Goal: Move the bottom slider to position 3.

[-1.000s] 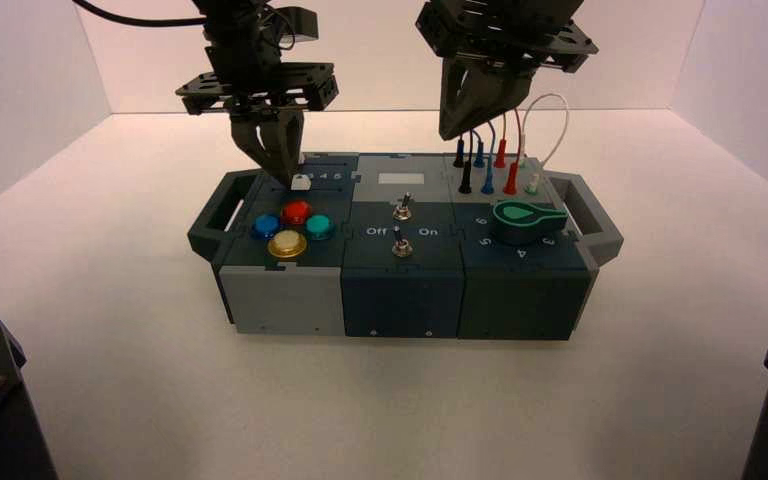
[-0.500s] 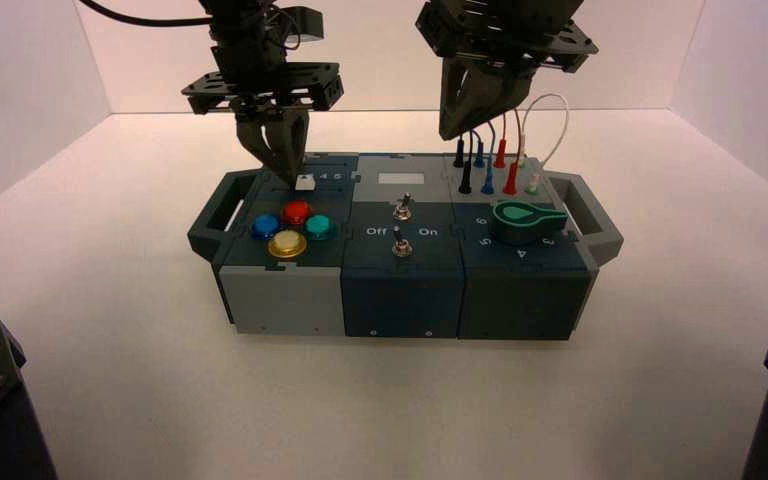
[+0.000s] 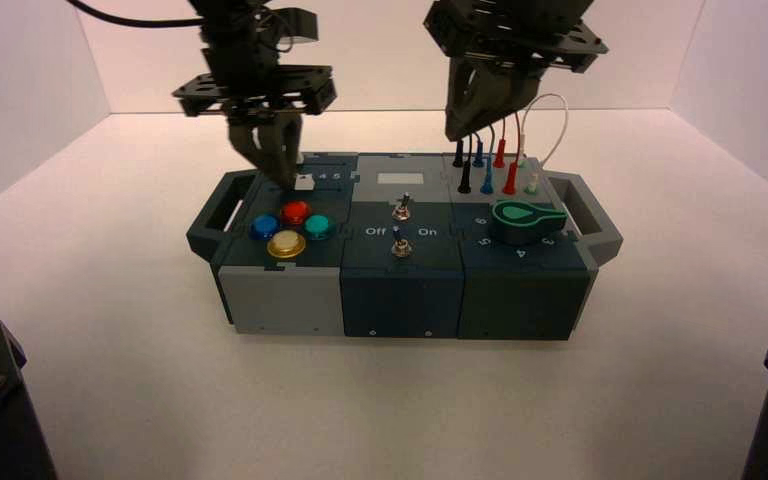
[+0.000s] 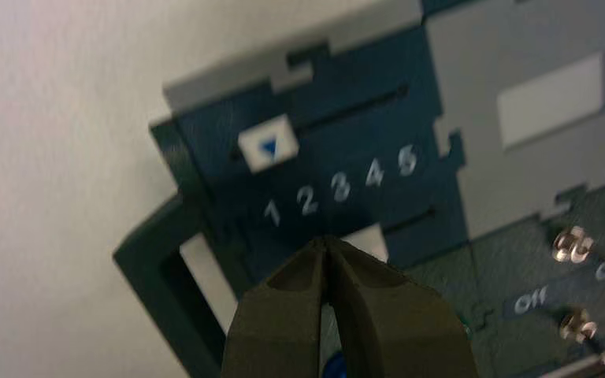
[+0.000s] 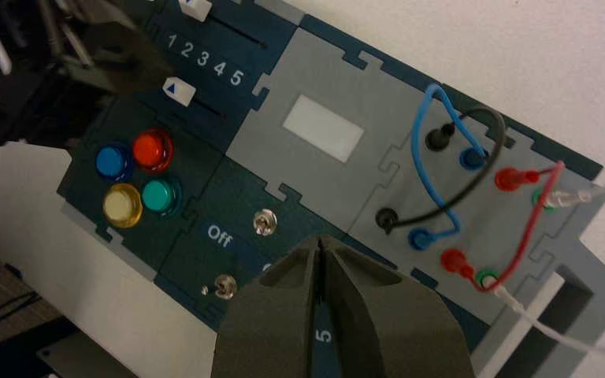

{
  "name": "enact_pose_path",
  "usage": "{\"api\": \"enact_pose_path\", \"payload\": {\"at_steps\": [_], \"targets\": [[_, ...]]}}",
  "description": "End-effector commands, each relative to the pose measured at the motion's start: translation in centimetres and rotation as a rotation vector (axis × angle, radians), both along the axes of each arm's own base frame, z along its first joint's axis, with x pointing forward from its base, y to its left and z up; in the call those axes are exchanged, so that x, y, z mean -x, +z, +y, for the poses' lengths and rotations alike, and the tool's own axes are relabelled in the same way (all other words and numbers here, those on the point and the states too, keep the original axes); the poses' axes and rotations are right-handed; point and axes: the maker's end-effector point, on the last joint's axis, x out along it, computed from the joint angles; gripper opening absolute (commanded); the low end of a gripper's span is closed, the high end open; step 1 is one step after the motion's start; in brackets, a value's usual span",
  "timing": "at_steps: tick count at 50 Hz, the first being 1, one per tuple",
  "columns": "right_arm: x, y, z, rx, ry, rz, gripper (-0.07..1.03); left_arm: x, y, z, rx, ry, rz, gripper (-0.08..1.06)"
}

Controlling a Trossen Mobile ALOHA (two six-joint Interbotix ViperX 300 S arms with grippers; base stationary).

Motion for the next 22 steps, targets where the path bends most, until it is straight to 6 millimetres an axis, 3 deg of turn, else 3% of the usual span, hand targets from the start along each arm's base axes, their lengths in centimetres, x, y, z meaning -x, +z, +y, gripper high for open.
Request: {"api": "enact_pose_path", "payload": {"at_steps": [1,22], "targets": [[0.2,1.0,-0.1,-0.017,0.007,-0.03,-0.03,0.0,1.1,0.4,0.008,0.005,-0.024,-0.03],[1.4,0.3,-1.3,0.013,0.022,-0.024,-0.03,-0.5,3.6,0.1,0.043,0.01,-0.081,-0.03]]}}
